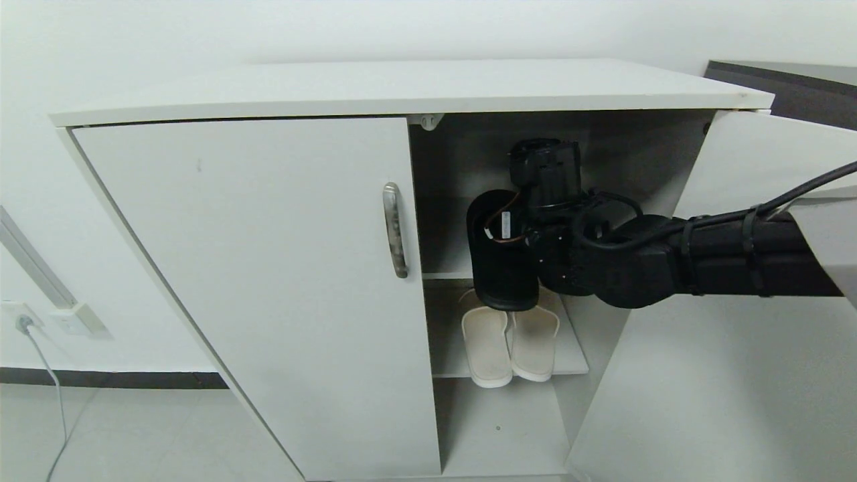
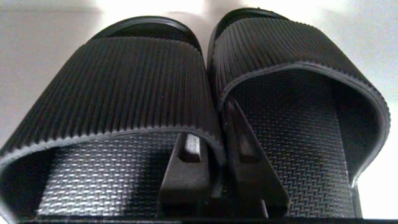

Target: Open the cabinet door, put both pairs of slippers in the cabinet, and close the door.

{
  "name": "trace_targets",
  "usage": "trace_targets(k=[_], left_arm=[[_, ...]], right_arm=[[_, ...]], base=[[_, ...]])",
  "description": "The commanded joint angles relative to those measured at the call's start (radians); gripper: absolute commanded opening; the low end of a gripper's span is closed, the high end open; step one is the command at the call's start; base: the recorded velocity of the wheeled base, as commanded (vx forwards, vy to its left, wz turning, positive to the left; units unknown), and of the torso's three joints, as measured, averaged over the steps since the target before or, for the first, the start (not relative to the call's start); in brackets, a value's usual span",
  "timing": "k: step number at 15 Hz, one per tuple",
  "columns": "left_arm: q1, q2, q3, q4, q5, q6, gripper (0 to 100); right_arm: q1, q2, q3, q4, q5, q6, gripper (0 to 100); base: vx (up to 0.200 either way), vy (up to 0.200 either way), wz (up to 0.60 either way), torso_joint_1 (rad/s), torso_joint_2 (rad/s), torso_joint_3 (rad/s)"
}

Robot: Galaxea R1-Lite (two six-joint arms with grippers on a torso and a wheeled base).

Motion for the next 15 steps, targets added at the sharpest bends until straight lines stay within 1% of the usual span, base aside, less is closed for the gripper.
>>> trace_targets(k=[1,5,9,13,14,15], left_arm=[[0.0,0.001,0.0,0.0,0.0,-0.001,0],[0.0,0.001,0.0,0.0,0.0,0.0,0],[0.0,0.001,0.0,0.0,0.002,-0.001,0],[0.0,0.001,0.0,0.0,0.002,-0.001,0],[0.0,0.001,0.0,0.0,0.002,-0.001,0],[0.0,0.001,0.0,0.0,0.002,-0.001,0]], right_arm=[[-0.015,0.038,-0.046,0.0,0.003,-0.01,0],[-0.027,0.055,-0.089,0.02,0.036,-0.021,0],[-0.047,0.076,-0.149,0.042,0.038,-0.021,0],[-0.052,0.09,-0.157,0.056,0.038,-0.024,0],[-0.052,0.092,-0.161,0.057,0.038,-0.023,100],[-0.052,0.093,-0.161,0.057,0.038,-0.023,100]], base=[[0.0,0.0,0.0,0.0,0.0,0.0],[0.0,0.0,0.0,0.0,0.0,0.0],[0.0,0.0,0.0,0.0,0.0,0.0],[0.0,0.0,0.0,0.0,0.0,0.0],[0.0,0.0,0.0,0.0,0.0,0.0],[0.0,0.0,0.0,0.0,0.0,0.0]])
